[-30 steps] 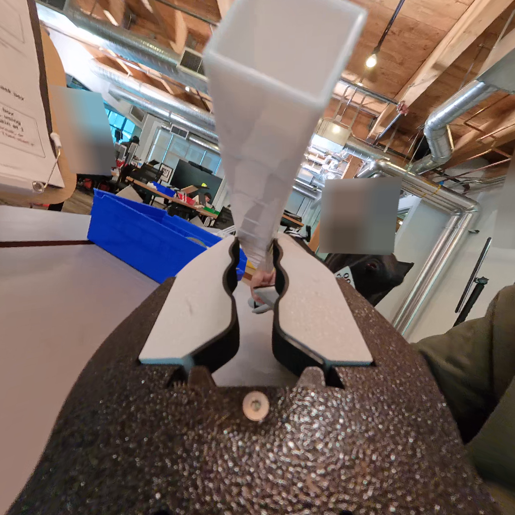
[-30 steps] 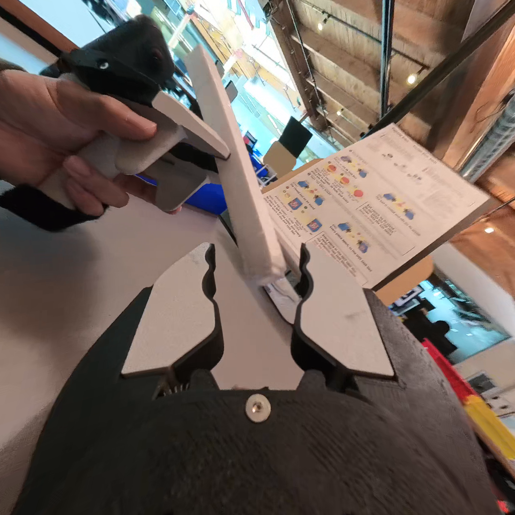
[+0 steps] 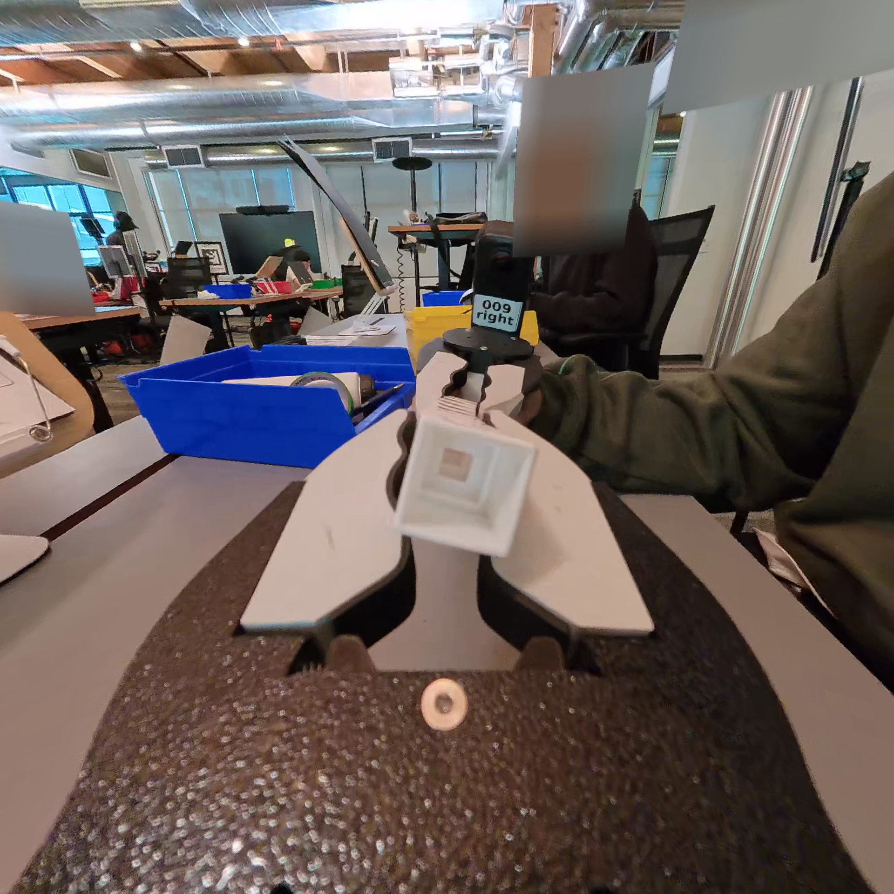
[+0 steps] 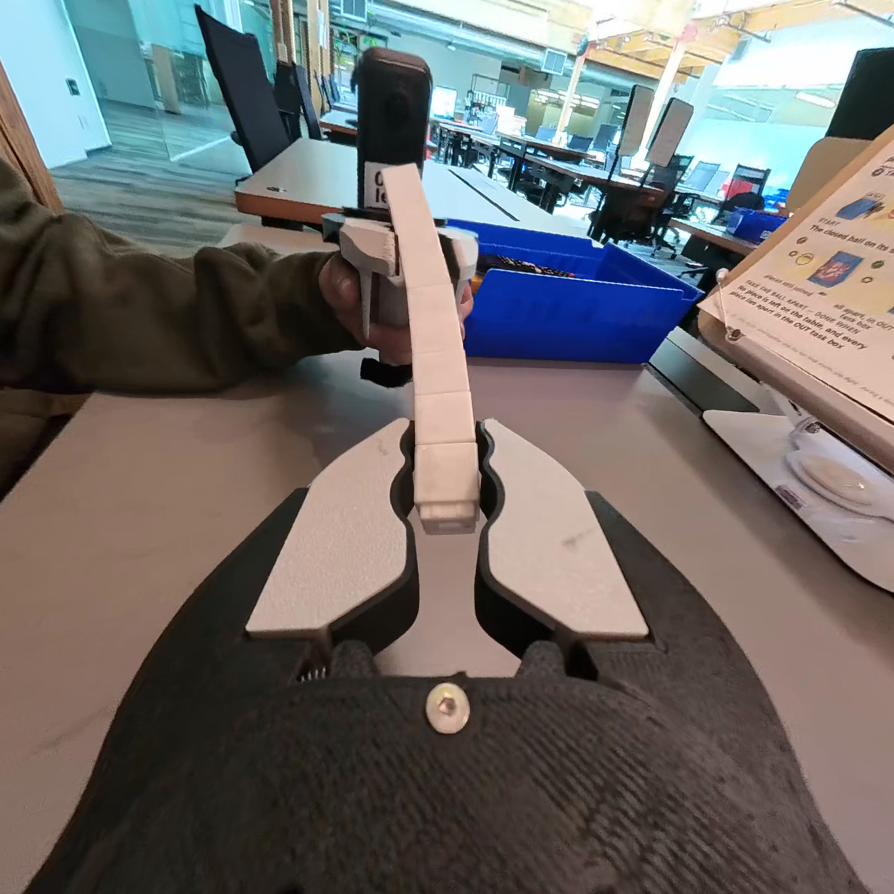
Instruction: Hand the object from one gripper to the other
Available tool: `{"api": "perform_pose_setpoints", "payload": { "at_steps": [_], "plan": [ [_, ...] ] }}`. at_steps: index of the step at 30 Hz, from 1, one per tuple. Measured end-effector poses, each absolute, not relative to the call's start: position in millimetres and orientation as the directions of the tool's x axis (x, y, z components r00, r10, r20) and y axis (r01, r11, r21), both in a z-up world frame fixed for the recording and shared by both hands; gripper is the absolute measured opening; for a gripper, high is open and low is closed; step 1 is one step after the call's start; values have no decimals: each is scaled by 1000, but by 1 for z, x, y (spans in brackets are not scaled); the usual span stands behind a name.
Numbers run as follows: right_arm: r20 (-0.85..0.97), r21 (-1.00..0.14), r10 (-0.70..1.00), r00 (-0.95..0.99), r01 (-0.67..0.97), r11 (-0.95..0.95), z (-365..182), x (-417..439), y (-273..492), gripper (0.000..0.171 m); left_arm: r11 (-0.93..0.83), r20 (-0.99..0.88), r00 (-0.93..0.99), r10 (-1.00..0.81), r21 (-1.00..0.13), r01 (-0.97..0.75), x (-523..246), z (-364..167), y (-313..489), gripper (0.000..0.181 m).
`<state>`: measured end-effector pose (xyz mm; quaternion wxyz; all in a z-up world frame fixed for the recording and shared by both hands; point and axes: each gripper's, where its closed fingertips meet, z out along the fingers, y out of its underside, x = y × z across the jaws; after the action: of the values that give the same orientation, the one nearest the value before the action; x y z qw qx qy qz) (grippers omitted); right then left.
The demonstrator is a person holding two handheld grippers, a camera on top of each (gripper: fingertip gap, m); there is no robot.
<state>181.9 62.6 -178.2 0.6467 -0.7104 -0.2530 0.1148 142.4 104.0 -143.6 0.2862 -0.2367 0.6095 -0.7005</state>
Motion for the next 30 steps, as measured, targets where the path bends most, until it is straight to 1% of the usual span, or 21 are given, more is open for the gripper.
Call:
{"api": "perform_pose_setpoints", "payload": {
  "at_steps": [4, 7, 11, 14, 16, 17, 18, 19, 20, 22, 25, 27, 28, 30],
  "plan": [
    [68, -996, 553, 830, 89, -11, -169, 174, 61, 22, -211, 73, -760, -645, -974, 86, 141, -137, 103, 25],
    [80, -989, 566, 821, 135, -56, -178, 173, 61, 22, -196, 104, -769, -631, -980, 27, 141, -145, 103, 25],
    [47, -996, 586, 809, 86, -39, -174, 172, 59, 22, -253, 172, -781, -601, -967, -18, 142, -147, 102, 25],
    [19, -999, 573, 819, 38, -21, -169, 176, 60, 22, -302, 199, -769, -608, -953, -8, 147, -146, 104, 25],
    [9, -1000, 529, 849, -7, 28, -161, 184, 62, 24, -339, 196, -748, -634, -940, 40, 152, -140, 106, 24],
    [10, -998, 481, 876, -23, 63, -156, 190, 65, 29, -351, 188, -729, -658, -933, 76, 155, -135, 107, 24],
    [4, -994, 426, 905, -41, 97, -150, 198, 68, 40, -371, 181, -704, -686, -920, 125, 157, -129, 111, 24],
    [-13, -990, 380, 925, -64, 122, -146, 205, 70, 56, -409, 183, -683, -707, -894, 184, 156, -120, 117, 24],
    [-45, -987, 346, 937, -96, 131, -144, 211, 71, 65, -462, 201, -668, -716, -854, 238, 155, -112, 126, 24],
    [-146, -972, 314, 938, -195, 129, -144, 223, 75, 76, -568, 267, -659, -703, -769, 294, 151, -102, 141, 24],
    [-284, -916, 374, 883, -365, 166, -137, 217, 78, 68, -667, 330, -708, -625, -697, 264, 151, -101, 140, 24],
    [-339, -876, 429, 837, -447, 181, -130, 205, 81, 64, -705, 344, -741, -577, -667, 240, 154, -101, 128, 23],
    [-343, -869, 450, 824, -460, 180, -128, 198, 82, 60, -712, 347, -755, -556, -668, 217, 155, -101, 120, 23],
    [-305, -883, 456, 836, -428, 194, -127, 189, 82, 48, -678, 327, -759, -562, -708, 198, 159, -104, 105, 23]
  ]
}}
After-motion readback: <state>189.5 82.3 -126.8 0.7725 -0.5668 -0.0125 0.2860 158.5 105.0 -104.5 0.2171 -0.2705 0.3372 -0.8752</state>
